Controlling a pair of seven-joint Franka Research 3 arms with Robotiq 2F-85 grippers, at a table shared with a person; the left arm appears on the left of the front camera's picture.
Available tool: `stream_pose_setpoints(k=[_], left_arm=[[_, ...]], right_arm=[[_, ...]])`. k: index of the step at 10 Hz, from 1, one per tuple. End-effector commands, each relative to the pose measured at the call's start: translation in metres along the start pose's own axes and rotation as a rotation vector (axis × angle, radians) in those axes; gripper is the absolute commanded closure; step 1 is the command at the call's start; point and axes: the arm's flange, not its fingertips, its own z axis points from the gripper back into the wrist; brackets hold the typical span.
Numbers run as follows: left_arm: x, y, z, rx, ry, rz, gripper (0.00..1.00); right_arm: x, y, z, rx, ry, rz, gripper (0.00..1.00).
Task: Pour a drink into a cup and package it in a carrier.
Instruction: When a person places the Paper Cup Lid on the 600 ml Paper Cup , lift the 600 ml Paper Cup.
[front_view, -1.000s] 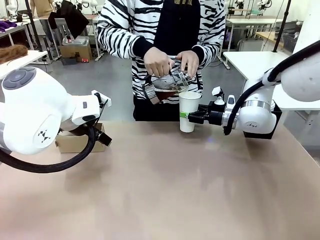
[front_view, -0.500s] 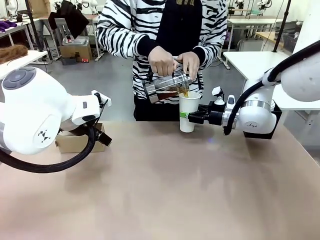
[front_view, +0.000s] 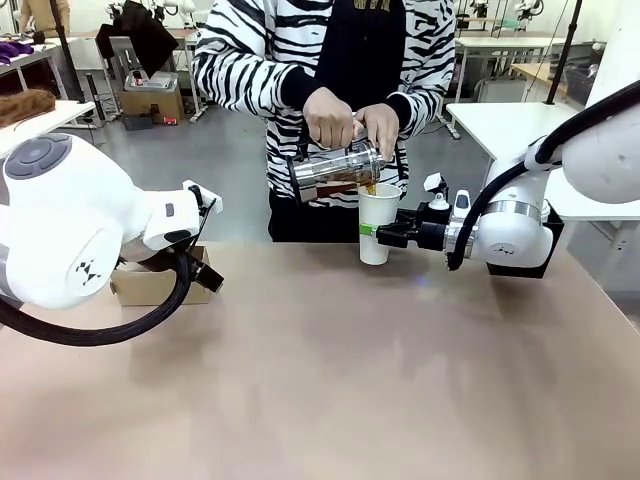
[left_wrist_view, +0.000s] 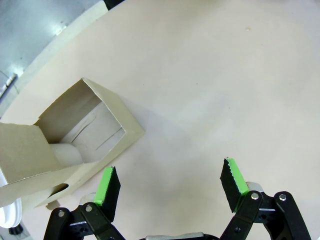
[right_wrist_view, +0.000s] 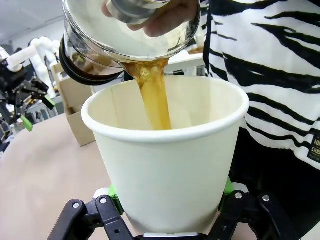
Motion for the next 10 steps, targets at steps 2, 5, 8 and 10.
stream_pose_setpoints(k=[2,5,8,10], left_arm=[[0.0007,-0.0002,0.0017,0.000,-0.005,-0.001,0.00],[0.0007,-0.0002,0.0017,0.000,-0.005,-0.001,0.00],[0.0007,-0.0002,0.0017,0.000,-0.005,-0.001,0.00],[0.0007,-0.0002,0.0017,0.000,-0.005,-0.001,0.00]], right_arm=[[0.0025,0.0028,-0.0013,0.003,-0.001,-0.007,0.20],[0.0025,0.0028,-0.0013,0.003,-0.001,-0.007,0.20],[0.0025,0.0028,-0.0013,0.003,-0.001,-0.007,0.20],[0.0025,0.0028,-0.0013,0.003,-0.001,-0.007,0.20]])
